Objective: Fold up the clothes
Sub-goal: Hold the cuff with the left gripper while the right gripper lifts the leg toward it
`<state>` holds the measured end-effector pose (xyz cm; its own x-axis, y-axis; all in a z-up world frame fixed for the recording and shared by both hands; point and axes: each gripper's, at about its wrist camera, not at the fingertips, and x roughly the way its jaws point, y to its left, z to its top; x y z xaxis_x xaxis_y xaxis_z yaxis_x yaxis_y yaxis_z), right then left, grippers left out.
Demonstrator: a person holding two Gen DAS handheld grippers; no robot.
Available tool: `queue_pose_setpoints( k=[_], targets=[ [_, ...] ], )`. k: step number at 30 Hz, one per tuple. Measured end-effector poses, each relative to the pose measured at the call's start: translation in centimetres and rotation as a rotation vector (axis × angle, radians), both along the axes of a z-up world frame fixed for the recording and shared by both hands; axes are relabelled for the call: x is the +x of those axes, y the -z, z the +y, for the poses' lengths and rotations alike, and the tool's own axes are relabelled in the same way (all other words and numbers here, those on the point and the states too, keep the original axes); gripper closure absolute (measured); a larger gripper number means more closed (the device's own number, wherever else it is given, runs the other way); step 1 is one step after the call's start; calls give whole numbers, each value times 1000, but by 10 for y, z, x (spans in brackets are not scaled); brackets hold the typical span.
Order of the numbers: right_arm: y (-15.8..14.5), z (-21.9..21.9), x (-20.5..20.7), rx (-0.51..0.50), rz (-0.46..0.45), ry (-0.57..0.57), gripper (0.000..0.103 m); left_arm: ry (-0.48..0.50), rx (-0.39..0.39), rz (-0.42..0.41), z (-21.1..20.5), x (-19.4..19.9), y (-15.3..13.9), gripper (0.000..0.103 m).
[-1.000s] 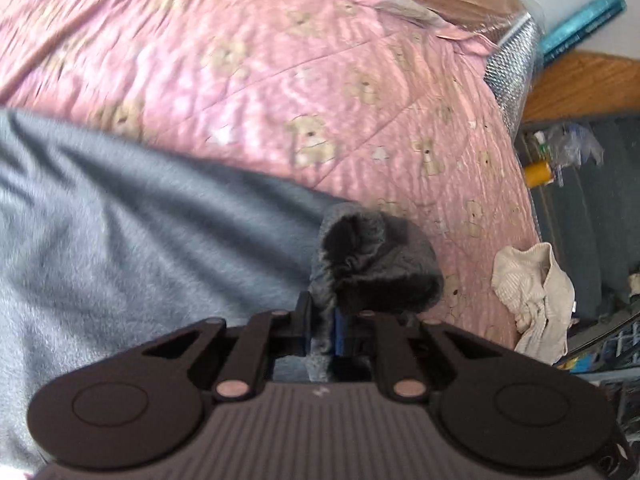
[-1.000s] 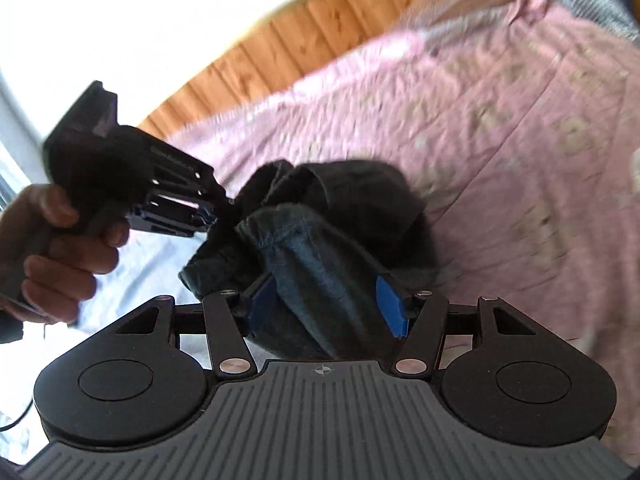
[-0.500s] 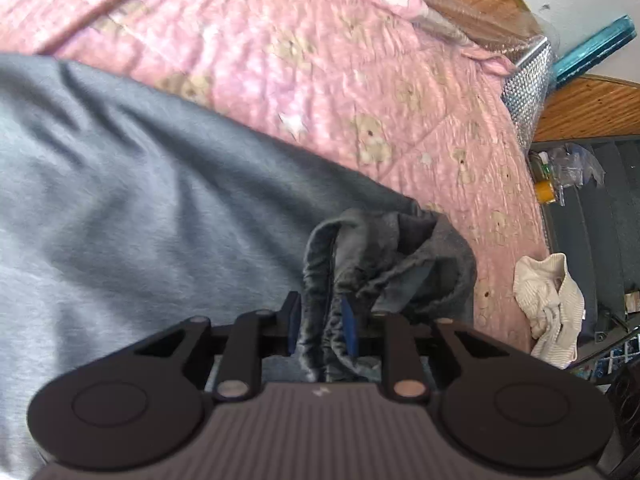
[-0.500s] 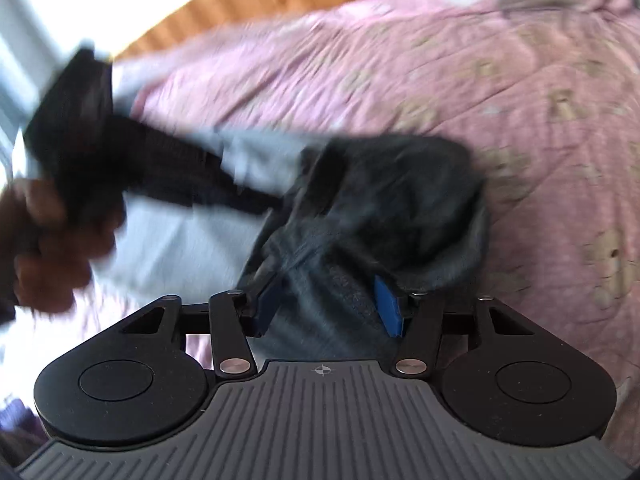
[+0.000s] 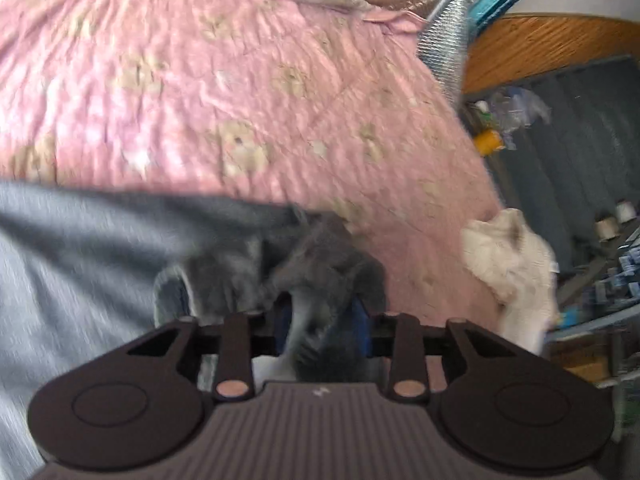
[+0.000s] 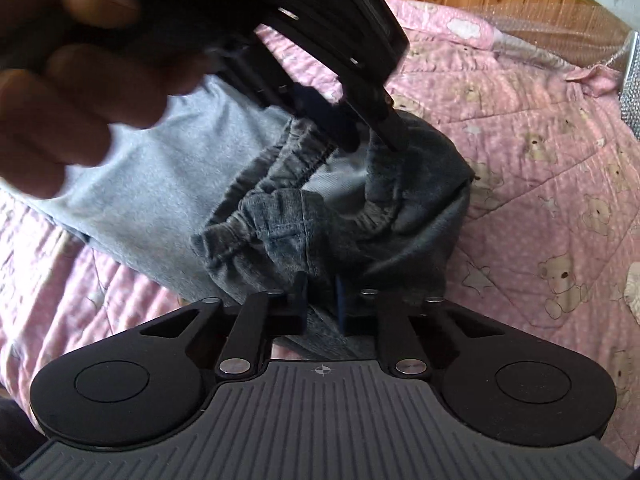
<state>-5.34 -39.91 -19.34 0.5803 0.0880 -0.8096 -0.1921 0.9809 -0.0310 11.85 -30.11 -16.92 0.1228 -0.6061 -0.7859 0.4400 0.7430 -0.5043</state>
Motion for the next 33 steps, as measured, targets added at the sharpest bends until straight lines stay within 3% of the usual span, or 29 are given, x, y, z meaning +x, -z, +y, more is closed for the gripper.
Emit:
queue_pose_setpoints(
  k=[1,4,8,12,15,19,22,23,24,25,26,33],
  targets=[
    [-1,-1,-2,-1,-4,-2,96,-5,9,-20,0,1,-1,100],
    [-4,-4,-6,-1,-34,-17,97,-90,-61,-27,21,10,-18,100],
    [-5,-6,-9,12,-44,-35,96,-224,-110,102,54,29,-12,99],
    [-8,-14,-15,11,-71,-8,69,-270,-101,179,76,38,7,98],
    [-4,-24,-20,3,-73,27,63,-283,-114,198,80,40,15,93],
    [6,-28,-23,-15,-30,17,65,-234,-135,171,72,30,9,74],
    [7,-20,-21,-66,-29,-28,64,-197,-115,147,59,30,5,67],
    [8,-17,-20,-82,-26,-40,65,-193,-96,135,55,29,4,67],
    [9,-14,-19,-99,-23,-51,77,-195,-81,123,53,30,4,71],
    [10,-11,-18,-116,-20,-63,89,-197,-66,112,51,31,4,87],
    [8,-9,-18,-125,-19,-70,92,-210,-57,107,53,33,3,96],
    [11,1,-32,-143,4,-127,95,-240,-29,136,69,39,6,96]
  ],
)
